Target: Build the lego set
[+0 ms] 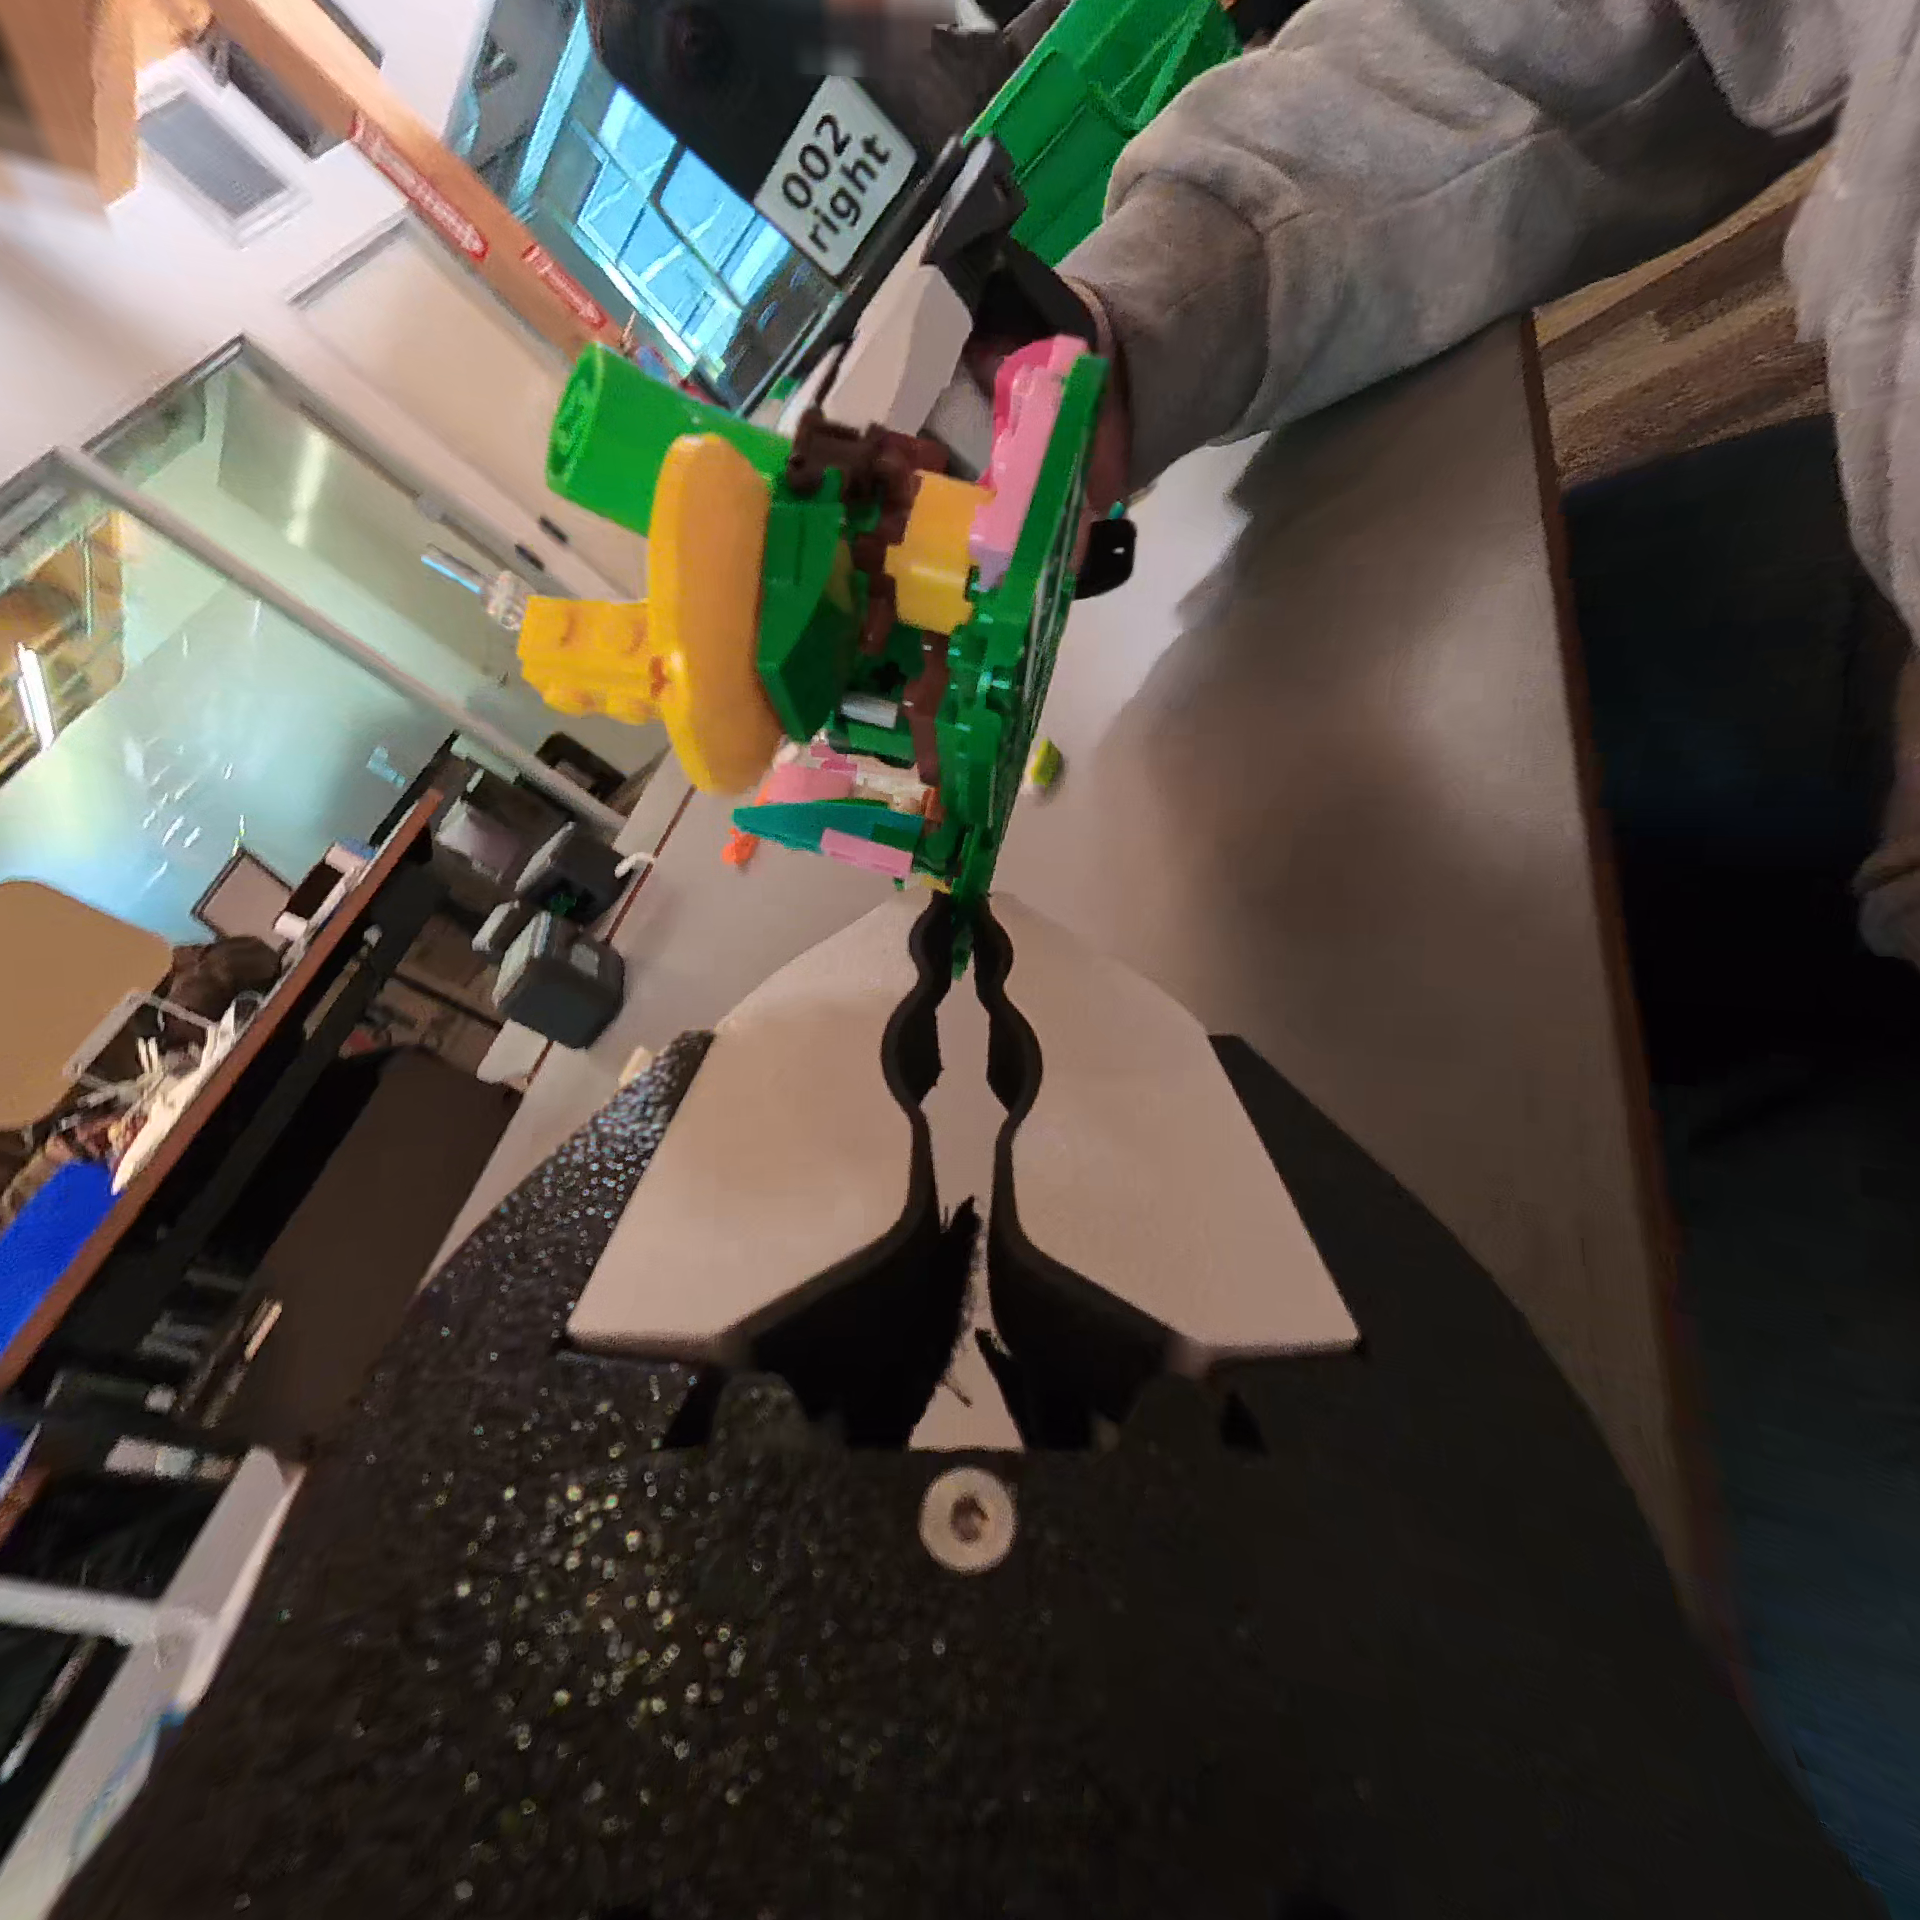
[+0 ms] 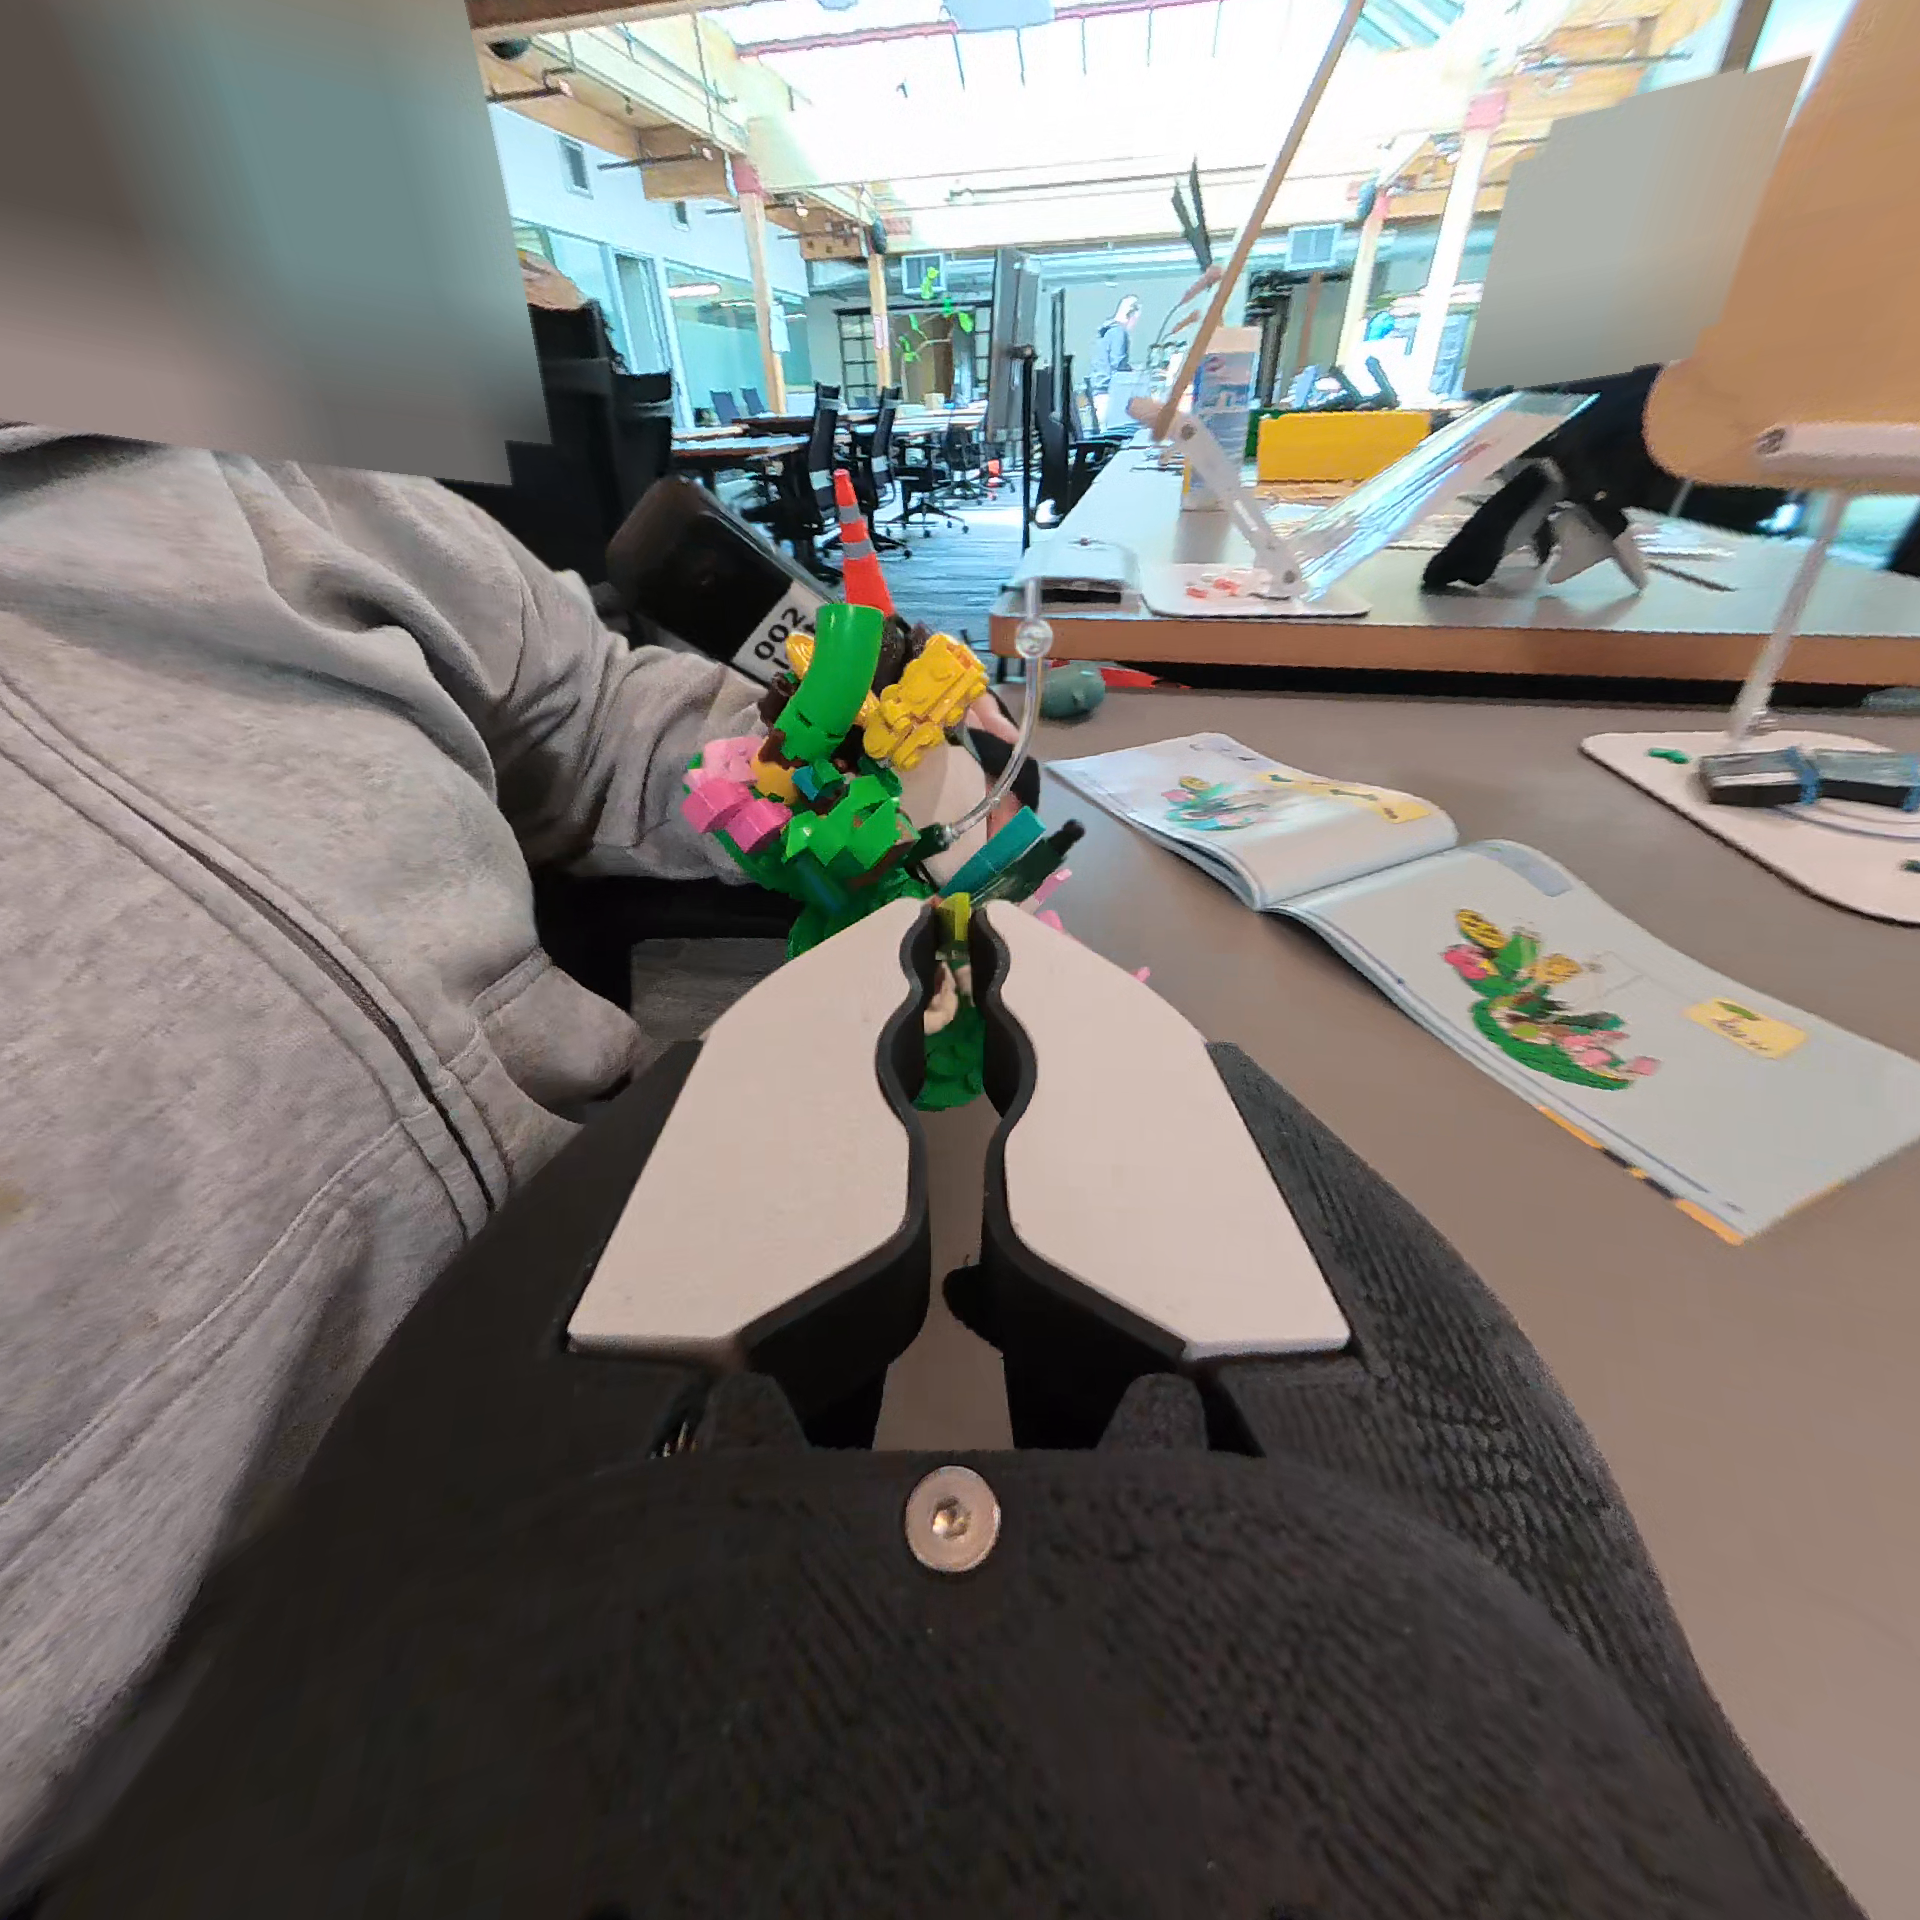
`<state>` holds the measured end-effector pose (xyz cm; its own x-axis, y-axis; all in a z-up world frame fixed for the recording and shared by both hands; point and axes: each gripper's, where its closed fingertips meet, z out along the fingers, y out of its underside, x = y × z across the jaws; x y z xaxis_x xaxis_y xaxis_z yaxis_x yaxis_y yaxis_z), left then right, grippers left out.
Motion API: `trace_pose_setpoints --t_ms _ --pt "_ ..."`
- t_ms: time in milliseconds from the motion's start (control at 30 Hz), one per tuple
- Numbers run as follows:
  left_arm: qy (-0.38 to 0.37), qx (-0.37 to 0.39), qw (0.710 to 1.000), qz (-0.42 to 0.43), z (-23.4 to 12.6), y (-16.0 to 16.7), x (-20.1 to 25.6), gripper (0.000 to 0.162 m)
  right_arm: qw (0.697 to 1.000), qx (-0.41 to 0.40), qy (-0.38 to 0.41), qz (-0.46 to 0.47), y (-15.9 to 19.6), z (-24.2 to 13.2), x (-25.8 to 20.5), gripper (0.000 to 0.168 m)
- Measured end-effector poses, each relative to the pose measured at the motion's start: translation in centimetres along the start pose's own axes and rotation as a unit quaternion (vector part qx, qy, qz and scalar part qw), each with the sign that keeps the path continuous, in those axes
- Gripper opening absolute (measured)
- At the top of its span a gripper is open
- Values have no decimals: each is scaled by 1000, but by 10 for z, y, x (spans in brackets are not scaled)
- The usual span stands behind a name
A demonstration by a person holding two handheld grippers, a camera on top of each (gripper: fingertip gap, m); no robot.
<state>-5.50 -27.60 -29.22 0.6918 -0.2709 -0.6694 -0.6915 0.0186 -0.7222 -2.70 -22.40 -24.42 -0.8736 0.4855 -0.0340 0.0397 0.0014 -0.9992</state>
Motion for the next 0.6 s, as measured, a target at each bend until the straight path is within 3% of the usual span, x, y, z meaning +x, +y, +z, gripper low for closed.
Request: trace_pose_setpoints --t_ms 233,400,600 --pt "18 48 998 40 49 3 -33 4 997 45 55 -41 -16 -35 21 4" --pt "45 50 995 67 82 29 -40 4 992 81 90 -36 -22 -54 37 5" --pt "76 79 993 48 85 36 -48 4 985 93 137 -37 -16 -60 53 4"
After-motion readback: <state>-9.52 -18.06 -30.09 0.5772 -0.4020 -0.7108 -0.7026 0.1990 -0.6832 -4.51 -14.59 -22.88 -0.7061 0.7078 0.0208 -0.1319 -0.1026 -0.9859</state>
